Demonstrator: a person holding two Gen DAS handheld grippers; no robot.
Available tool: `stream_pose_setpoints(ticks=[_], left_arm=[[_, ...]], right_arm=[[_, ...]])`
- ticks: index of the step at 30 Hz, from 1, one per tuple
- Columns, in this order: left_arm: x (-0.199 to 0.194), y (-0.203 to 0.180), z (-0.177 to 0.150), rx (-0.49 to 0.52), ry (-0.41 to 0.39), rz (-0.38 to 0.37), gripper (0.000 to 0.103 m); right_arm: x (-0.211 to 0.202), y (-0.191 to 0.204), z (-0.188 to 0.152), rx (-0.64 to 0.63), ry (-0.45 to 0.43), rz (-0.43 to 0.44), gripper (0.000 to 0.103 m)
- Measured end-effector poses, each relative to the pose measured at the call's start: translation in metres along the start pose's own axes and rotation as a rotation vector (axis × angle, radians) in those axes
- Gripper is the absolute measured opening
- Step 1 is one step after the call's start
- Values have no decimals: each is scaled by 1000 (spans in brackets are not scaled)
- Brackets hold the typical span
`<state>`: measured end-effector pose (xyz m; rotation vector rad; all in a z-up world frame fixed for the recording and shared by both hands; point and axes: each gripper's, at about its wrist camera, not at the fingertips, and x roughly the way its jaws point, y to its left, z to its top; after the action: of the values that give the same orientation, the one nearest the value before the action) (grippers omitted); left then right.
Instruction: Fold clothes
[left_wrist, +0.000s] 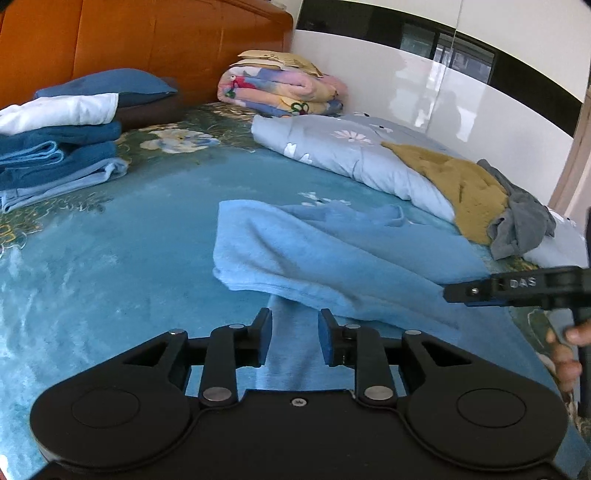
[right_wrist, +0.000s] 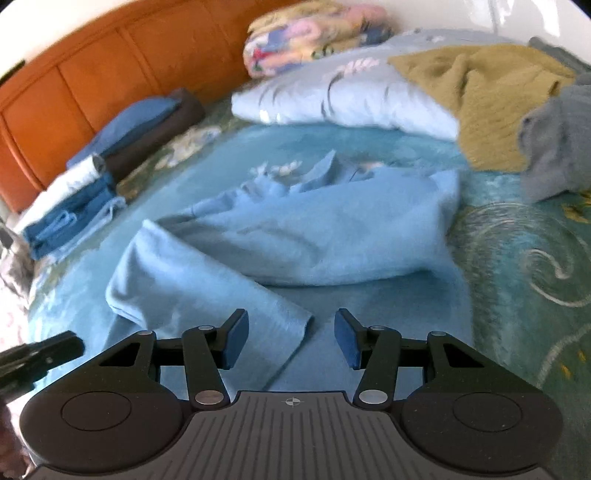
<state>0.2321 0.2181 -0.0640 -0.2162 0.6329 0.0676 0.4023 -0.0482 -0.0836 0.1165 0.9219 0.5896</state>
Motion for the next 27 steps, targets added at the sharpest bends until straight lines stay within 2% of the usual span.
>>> stream_pose_setpoints(ticks=[4,6,7,12,19,24,27], left_arm=[[-7,13,0,-35,-6,27,27],[-4,16,0,-35,1,32,27],[-2,17,0,-35,4,35,27],[7,18,5,-2,5,52,32],[43,5,27,108,36,84,32],[73,-7,41,148,25,139,34],[90,-5,50,117,20,190,34]], right_arm=[[10,2,-1,15,11,23,45],[11,3,-2,27,16,61,9],[12,3,0,38,27,72,5],[-10,8,26,28,-17,116,3],[-71,33,116,-126,-187,120,3],[-95,48,155,-221,-262,75,3],[-100,44,165,-234,-273,46,3]])
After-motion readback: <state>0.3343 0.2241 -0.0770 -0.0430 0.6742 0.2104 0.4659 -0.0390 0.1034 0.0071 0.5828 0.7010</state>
